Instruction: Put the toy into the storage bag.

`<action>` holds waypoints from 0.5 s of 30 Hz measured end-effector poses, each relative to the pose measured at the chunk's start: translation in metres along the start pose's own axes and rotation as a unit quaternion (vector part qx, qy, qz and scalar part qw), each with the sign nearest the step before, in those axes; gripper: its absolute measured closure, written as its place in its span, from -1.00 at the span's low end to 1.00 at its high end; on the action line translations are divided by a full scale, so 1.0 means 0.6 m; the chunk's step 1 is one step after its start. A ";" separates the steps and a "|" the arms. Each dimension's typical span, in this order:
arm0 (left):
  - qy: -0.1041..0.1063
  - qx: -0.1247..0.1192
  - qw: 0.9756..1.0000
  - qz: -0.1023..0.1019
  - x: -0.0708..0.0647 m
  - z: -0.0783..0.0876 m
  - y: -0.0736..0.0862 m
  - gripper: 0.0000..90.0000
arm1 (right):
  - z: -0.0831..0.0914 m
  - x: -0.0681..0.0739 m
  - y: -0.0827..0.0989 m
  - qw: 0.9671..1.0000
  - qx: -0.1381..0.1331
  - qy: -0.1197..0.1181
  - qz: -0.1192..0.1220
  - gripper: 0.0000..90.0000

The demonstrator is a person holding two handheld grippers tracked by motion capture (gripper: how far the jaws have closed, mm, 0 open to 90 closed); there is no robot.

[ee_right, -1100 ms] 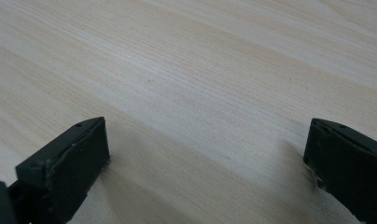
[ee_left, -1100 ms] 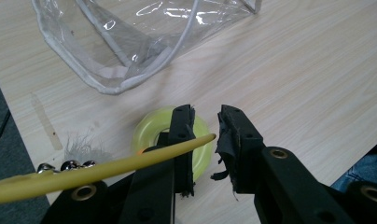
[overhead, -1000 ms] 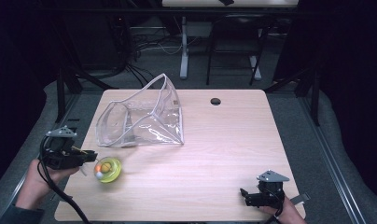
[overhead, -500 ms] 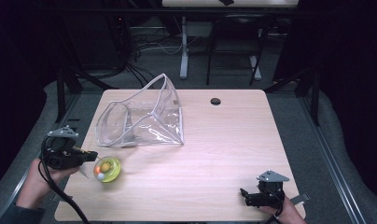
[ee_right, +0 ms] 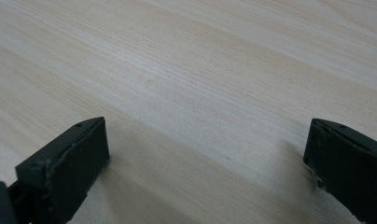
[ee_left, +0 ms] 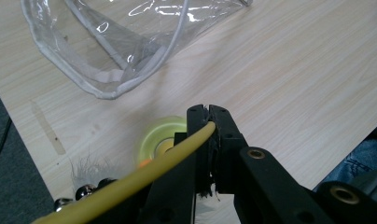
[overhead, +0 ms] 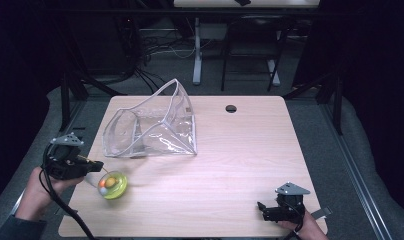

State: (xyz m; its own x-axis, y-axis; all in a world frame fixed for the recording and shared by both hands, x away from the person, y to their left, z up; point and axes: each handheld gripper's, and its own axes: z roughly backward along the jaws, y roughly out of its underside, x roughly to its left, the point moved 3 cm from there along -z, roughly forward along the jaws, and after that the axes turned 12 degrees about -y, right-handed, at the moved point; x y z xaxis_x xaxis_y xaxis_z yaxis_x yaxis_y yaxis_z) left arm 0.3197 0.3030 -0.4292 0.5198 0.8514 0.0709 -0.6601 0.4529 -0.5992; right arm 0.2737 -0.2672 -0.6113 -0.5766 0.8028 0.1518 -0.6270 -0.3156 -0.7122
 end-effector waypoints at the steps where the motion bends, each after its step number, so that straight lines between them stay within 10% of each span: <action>1: -0.002 -0.002 1.000 0.002 0.001 0.001 -0.001 0.96 | 0.000 0.000 0.000 1.000 0.000 0.000 0.000 -1.00; 15: -0.016 0.008 1.000 0.002 0.026 0.017 -0.016 0.96 | 0.000 0.000 0.000 1.000 0.000 0.000 -0.001 -1.00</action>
State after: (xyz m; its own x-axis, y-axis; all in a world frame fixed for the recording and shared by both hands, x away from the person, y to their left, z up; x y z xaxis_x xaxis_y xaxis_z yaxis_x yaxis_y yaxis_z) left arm 0.3286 0.3146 -0.4144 0.4995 0.8611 0.0950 -0.6712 0.4540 -0.5860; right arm 0.2737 -0.2670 -0.6112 -0.5747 0.8040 0.1528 -0.6288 -0.3142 -0.7112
